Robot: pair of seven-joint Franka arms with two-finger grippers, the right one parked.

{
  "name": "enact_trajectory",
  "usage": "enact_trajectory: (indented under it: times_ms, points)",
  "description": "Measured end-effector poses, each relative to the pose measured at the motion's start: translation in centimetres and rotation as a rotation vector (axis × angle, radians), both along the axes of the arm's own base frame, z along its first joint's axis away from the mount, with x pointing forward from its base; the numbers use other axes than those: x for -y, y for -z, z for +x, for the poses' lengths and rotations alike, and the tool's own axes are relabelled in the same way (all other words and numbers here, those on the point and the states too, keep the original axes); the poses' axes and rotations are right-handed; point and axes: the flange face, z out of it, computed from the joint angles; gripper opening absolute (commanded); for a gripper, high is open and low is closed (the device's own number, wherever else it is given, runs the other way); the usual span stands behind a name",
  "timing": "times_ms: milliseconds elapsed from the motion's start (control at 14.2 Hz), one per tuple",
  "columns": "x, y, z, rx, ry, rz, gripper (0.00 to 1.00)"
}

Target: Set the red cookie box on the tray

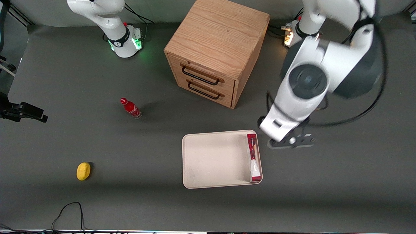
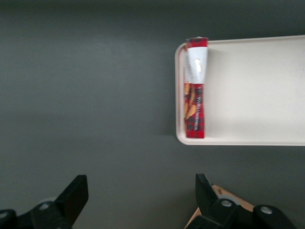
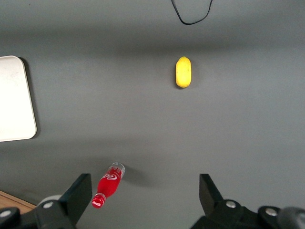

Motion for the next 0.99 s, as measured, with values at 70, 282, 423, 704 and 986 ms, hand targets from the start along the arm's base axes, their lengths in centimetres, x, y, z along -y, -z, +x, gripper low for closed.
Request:
enact_trajectory:
  times_ms: [70,282,423,704,986]
  points:
    - [-2.0,-1.5,-0.4,0.01,-0.01,-0.001,1.0]
    - [-10.2,-1.8,-0.4,0.048,0.004,-0.024,1.0]
    - [-15.2,-0.8,-1.4,0.059,0.005,-0.032,1.0]
    - [-22.8,-0.1,-3.0,0.037,0.029,-0.055,1.0]
    - [-25.5,-0.2,-2.8,0.048,0.018,-0.064,1.0]
